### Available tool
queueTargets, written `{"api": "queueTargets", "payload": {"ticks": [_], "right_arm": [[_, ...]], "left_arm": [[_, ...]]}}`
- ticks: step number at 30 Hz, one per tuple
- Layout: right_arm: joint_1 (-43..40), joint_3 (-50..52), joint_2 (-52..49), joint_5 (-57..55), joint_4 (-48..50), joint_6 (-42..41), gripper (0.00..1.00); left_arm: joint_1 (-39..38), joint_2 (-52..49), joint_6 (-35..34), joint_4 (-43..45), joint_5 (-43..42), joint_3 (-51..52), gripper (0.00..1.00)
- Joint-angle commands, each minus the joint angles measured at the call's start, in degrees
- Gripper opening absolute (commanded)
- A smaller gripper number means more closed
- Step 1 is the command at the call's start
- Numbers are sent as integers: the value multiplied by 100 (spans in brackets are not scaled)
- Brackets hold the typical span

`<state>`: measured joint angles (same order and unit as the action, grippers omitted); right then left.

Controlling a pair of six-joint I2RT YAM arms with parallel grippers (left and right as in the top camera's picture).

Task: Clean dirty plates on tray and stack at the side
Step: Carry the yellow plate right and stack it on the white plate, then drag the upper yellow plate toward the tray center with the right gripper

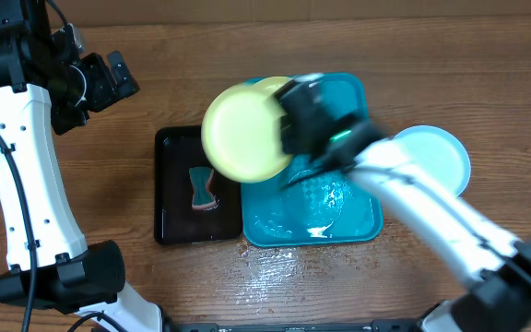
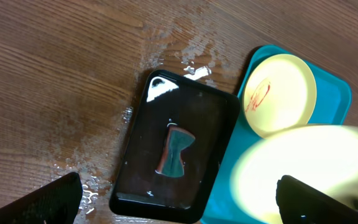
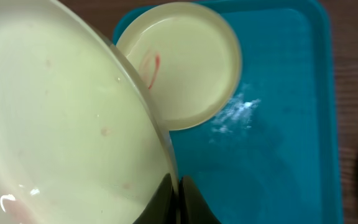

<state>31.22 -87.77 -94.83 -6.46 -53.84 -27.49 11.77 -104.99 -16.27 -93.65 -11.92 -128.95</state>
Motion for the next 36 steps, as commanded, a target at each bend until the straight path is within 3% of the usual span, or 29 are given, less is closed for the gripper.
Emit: {"api": "queueTargets", "payload": {"ticks": [1, 8, 15, 19, 23, 24, 31, 36], "right_arm": [[-1296, -127, 520, 1316, -315, -96, 4], [-4033, 153, 199, 1172, -1252, 164, 4], [-5270, 1438, -72, 1176, -975, 372, 4], [-5320, 1952, -72, 1191, -638, 374, 4], [-5298, 1714, 35, 1589, -671, 662, 34], [-5268, 1593, 125, 1838, -710, 787, 38], [-4376, 1025, 916, 2981, -621, 1884, 40], [-3150, 1014, 1060, 2623, 20, 2048, 40]], "left_arm": [[22, 87, 90, -2, 35, -103, 100], [22, 87, 90, -2, 35, -103, 100], [22, 87, 90, -2, 35, -103, 100], [22, 87, 90, -2, 35, -103, 100], [22, 87, 90, -2, 35, -103, 100], [22, 87, 90, -2, 35, -103, 100], [22, 87, 90, -2, 35, -103, 100], [22, 87, 90, -2, 35, -103, 100]]}}
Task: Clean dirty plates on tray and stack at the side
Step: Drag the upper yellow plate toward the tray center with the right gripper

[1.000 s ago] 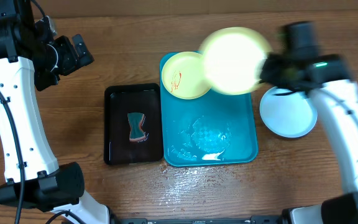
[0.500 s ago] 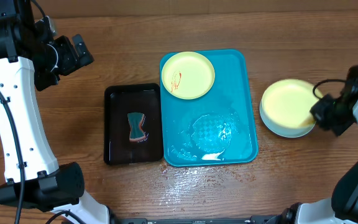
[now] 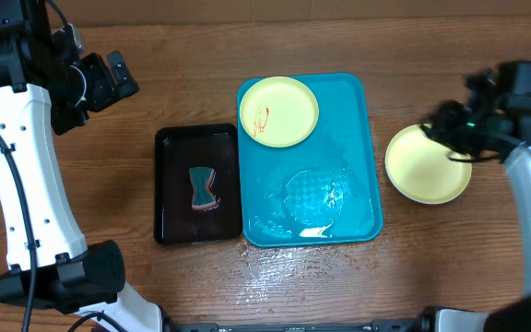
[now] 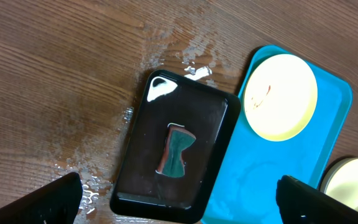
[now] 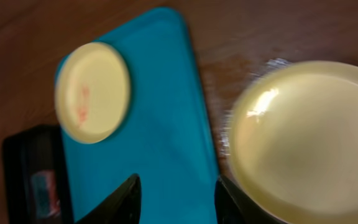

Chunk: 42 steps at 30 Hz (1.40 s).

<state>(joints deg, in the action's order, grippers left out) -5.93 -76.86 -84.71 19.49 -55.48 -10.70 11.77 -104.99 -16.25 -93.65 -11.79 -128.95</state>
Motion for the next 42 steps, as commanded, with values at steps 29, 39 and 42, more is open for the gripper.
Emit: {"api": "queueTargets", "payload": {"ticks": [29, 39, 42], "right_arm": [[2430, -24, -3779, -1797, 4365, 365, 21], [2420, -466, -2555, -1801, 2861, 2, 4], [2420, -501, -1788, -1950, 2214, 0, 4]], "left_arm": [[22, 87, 87, -2, 22, -103, 100], [22, 87, 87, -2, 22, -103, 100], [22, 87, 87, -2, 22, -103, 100]]}}
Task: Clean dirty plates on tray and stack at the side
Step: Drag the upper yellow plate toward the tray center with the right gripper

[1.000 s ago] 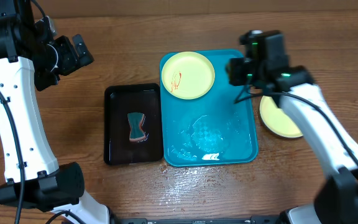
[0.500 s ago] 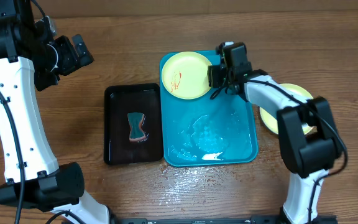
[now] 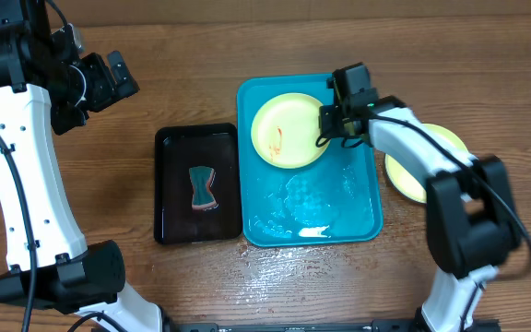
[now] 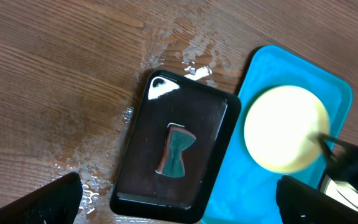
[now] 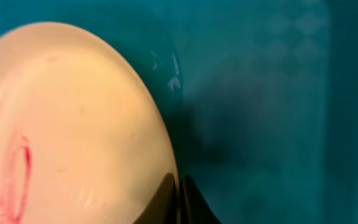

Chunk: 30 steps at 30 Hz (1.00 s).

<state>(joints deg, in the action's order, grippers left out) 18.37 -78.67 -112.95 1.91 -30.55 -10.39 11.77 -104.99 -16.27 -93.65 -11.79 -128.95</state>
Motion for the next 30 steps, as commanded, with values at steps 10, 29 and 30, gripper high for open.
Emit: {"api": "queueTargets", "payload": {"ticks": [10, 29, 30], "right_arm": [[4, -170, 2122, -223, -2865, -662, 4], [90, 2234, 1996, 459, -680, -1639, 25], [83, 2203, 2059, 459, -754, -1622, 25]], "left_arm": [[22, 87, 90, -2, 22, -103, 100], [-619, 85, 92, -317, -157, -15, 86], [-739, 85, 87, -317, 46, 35, 85]]}}
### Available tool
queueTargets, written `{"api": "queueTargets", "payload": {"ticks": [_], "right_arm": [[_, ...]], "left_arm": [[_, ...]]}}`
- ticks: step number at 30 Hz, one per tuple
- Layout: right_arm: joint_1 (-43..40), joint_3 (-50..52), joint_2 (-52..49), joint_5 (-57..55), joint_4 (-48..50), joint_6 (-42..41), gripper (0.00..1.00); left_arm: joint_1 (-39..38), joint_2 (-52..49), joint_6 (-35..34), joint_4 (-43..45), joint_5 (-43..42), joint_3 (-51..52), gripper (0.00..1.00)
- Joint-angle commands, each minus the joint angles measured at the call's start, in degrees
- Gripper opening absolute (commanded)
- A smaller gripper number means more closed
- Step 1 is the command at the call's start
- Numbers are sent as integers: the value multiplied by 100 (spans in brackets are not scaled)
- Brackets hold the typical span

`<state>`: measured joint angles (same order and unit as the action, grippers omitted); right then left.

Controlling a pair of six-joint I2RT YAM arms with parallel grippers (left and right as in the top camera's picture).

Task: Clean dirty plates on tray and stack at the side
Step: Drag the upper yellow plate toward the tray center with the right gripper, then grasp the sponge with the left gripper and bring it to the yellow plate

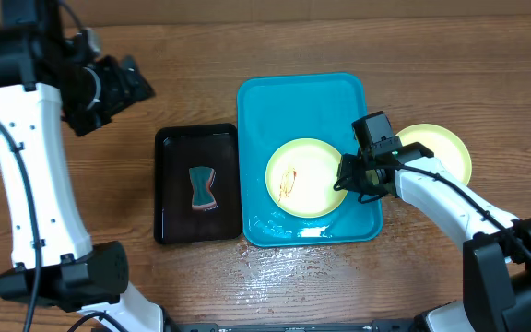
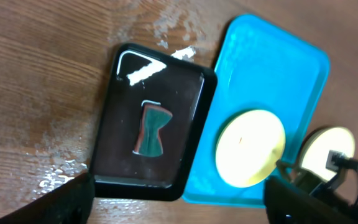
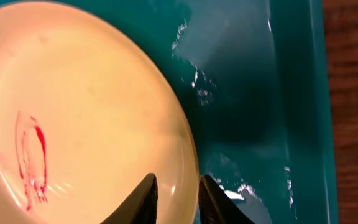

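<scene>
A yellow plate with a red smear [image 1: 302,177] lies flat in the near half of the teal tray [image 1: 302,97]. My right gripper [image 1: 350,175] is at the plate's right rim. In the right wrist view its fingers [image 3: 146,199] stand apart on either side of the rim of the smeared plate [image 3: 73,112], not pinching it. A clean yellow plate [image 1: 441,148] rests on the table right of the tray. High at the far left, my left gripper [image 1: 123,83] hangs wide open and holds nothing [image 2: 179,202].
Left of the teal tray is a black tray [image 1: 178,148] with a green and red sponge [image 1: 202,188] in shallow water. Water is spilled on the wood by the front edge [image 1: 265,263]. The teal tray's floor [image 3: 291,93] is wet.
The smeared plate has gone from the tray's far half to its near half. My right gripper, shut on its rim before, now has its fingers apart. The left arm has shifted a little rightward.
My right gripper first held a yellow plate above the trays while the smeared plate lay in the tray's far left corner. That plate then lay at the right, the gripper open beside it. Then the gripper was shut on the smeared plate's rim; now that plate lies nearer.
</scene>
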<state>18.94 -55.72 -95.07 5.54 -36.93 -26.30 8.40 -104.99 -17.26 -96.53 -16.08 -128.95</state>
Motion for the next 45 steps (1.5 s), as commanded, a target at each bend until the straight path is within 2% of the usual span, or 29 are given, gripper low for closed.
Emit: {"api": "queueTargets", "payload": {"ticks": [1, 5, 9, 14, 18, 23, 25, 27, 29, 37, 40, 41, 44, 45], "right_arm": [[17, -138, 358, 94, -221, -28, 25], [7, -289, 848, 55, -549, 236, 25], [7, -293, 1394, 55, -741, 588, 27], [7, -293, 1766, 52, -1051, 883, 28], [7, -280, 1768, 55, -1193, 881, 28], [7, -280, 1768, 55, -1180, 876, 28], [7, -280, 1768, 55, -1182, 876, 28], [7, -280, 1768, 55, -1187, 876, 28], [7, -280, 1768, 57, -1189, 876, 28], [4, -280, 1770, 52, -1167, 876, 28], [-7, -280, 1770, -35, -1147, 874, 28], [-15, -280, 1770, -136, -1150, 874, 28], [-85, -280, 1770, -476, -1182, 850, 29], [-122, -280, 1768, -546, -1185, 848, 31]], "left_arm": [[-542, 85, 160, -26, 680, 98, 84], [-1078, 85, -63, 68, 1283, 647, 82], [-1438, 85, -511, 483, 1934, 1617, 82], [-1491, 85, -527, 1414, 1532, 3121, 80], [-1513, 83, -181, 2406, 861, 4277, 70], [-1600, 76, -184, 3416, 1147, 5355, 63], [-1606, 74, -205, 3775, 1167, 5709, 55], [-1604, 74, -208, 4039, 1165, 5919, 45], [-1604, 74, -205, 4286, 1182, 6024, 40], [-1740, -70, -203, 4649, 1202, 6061, 43], [-1829, -330, -203, 4682, 1220, 6061, 40], [-1849, -404, -203, 4677, 1220, 6061, 34], [-1871, -538, -203, 4649, 1220, 6059, 4], [-1871, -538, -203, 4640, 1222, 6059, 4]]}}
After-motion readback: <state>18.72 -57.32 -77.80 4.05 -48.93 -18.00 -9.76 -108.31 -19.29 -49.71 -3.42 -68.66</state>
